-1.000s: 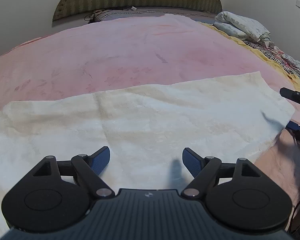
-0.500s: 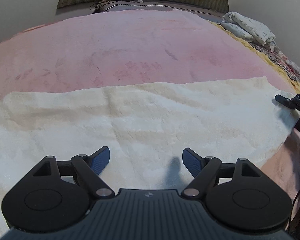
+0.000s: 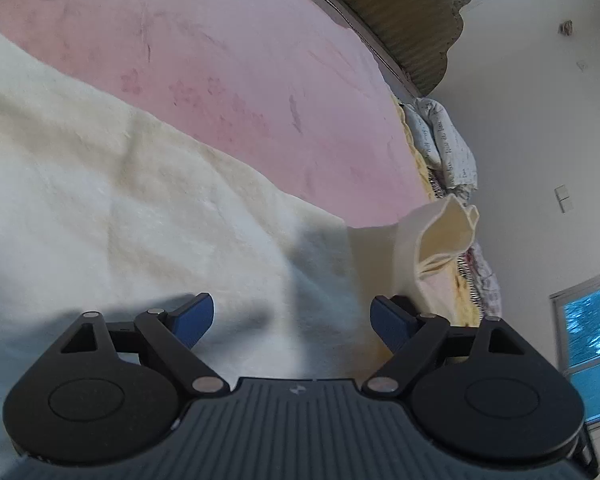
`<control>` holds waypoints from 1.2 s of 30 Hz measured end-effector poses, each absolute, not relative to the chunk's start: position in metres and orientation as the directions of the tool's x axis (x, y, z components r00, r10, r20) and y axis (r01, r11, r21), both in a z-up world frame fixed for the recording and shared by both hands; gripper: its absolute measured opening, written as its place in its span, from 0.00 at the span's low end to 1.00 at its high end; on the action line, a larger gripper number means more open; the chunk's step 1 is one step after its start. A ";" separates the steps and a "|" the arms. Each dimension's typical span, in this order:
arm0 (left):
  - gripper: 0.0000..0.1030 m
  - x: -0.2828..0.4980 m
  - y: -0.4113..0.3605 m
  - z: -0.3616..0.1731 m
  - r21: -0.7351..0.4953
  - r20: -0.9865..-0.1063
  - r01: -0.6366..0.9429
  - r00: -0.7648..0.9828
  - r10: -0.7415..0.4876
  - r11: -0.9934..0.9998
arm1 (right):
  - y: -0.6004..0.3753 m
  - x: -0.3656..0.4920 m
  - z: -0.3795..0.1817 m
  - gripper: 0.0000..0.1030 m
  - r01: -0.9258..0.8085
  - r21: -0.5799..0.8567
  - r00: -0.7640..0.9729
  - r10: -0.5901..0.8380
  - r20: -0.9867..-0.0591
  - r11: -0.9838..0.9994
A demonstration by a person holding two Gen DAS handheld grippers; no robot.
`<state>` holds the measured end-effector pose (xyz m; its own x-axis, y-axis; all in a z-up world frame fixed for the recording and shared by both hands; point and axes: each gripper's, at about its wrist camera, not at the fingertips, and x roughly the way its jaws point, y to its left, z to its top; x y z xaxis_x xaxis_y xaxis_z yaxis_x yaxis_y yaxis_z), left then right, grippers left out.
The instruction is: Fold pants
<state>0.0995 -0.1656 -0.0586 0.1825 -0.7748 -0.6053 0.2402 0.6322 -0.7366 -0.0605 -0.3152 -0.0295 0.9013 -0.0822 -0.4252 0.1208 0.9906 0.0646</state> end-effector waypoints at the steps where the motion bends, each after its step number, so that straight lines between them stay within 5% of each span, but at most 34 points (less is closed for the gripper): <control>1: 0.84 0.101 -0.170 -0.060 -0.756 -0.589 0.226 0.172 -0.789 0.614 | -0.309 -0.061 -0.030 0.17 0.099 0.055 0.901 -0.066 -0.429 0.994; 13: 0.80 0.107 -0.164 -0.048 -0.769 -0.560 0.183 0.271 -0.783 0.613 | -0.262 -0.062 -0.034 0.18 -0.051 0.028 0.860 0.058 -0.506 0.998; 15: 0.66 0.108 -0.162 -0.054 -0.769 -0.575 0.164 0.243 -0.781 0.617 | -0.259 -0.062 -0.032 0.18 -0.069 0.043 0.865 0.082 -0.495 0.997; 17: 0.24 0.111 -0.161 -0.061 -0.767 -0.592 0.156 0.204 -0.780 0.622 | -0.253 -0.060 -0.031 0.18 -0.081 0.036 0.866 0.088 -0.492 0.996; 19: 0.11 0.110 -0.153 -0.063 -0.725 -0.642 0.137 0.218 -0.735 0.675 | -0.245 -0.058 -0.030 0.18 -0.097 0.015 0.863 0.092 -0.497 0.995; 28: 0.10 0.097 -0.125 -0.005 -0.289 -0.739 0.362 0.505 -0.447 0.886 | -0.184 -0.033 -0.030 0.18 -0.293 -0.051 0.833 0.228 -0.504 0.955; 36: 0.10 0.121 -0.074 -0.024 -0.248 -0.776 0.289 0.512 -0.368 0.925 | -0.140 -0.002 -0.043 0.18 -0.404 -0.013 0.790 0.342 -0.508 0.914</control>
